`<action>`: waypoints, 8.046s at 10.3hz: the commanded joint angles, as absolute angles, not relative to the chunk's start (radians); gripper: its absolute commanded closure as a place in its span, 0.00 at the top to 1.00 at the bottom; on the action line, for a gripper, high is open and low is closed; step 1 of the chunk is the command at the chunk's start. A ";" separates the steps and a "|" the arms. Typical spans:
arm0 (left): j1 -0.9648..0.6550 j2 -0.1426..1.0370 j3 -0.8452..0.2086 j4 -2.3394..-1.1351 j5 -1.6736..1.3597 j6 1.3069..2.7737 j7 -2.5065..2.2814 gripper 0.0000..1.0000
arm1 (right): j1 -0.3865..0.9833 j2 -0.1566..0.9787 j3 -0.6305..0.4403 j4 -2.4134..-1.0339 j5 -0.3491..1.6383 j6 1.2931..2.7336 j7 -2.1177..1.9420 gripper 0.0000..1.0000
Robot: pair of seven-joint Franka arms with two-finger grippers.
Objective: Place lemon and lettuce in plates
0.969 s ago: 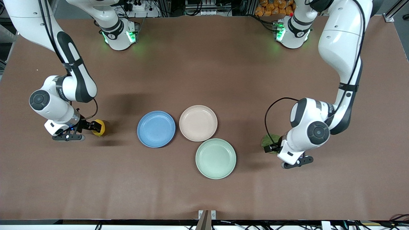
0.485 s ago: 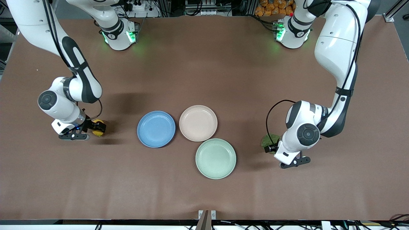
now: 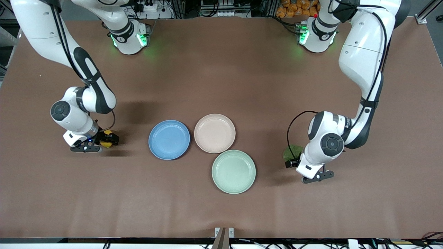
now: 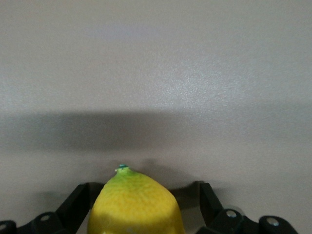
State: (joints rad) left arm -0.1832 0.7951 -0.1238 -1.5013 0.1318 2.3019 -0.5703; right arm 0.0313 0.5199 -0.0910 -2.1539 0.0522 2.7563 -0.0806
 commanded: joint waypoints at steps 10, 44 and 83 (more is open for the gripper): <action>-0.183 0.795 -0.123 -1.577 0.161 2.335 -0.580 1.00 | 0.020 0.511 -0.075 -2.183 0.063 2.775 -0.078 0.40; -0.543 0.666 -0.242 -1.539 0.127 2.523 -1.362 0.00 | 0.406 0.663 -0.049 -1.755 0.178 2.473 0.305 0.31; -0.103 0.009 -0.222 -1.979 -0.049 1.979 -0.528 1.00 | 0.020 0.223 -0.095 -1.431 0.097 1.560 -0.072 1.00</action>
State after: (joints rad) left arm -0.1152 0.0645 -0.2192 -1.9350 -0.0057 1.9742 -0.5526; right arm 0.0232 0.3220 -0.1073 -1.3328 0.1099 1.5660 -0.0635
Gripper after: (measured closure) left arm 0.000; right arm 0.000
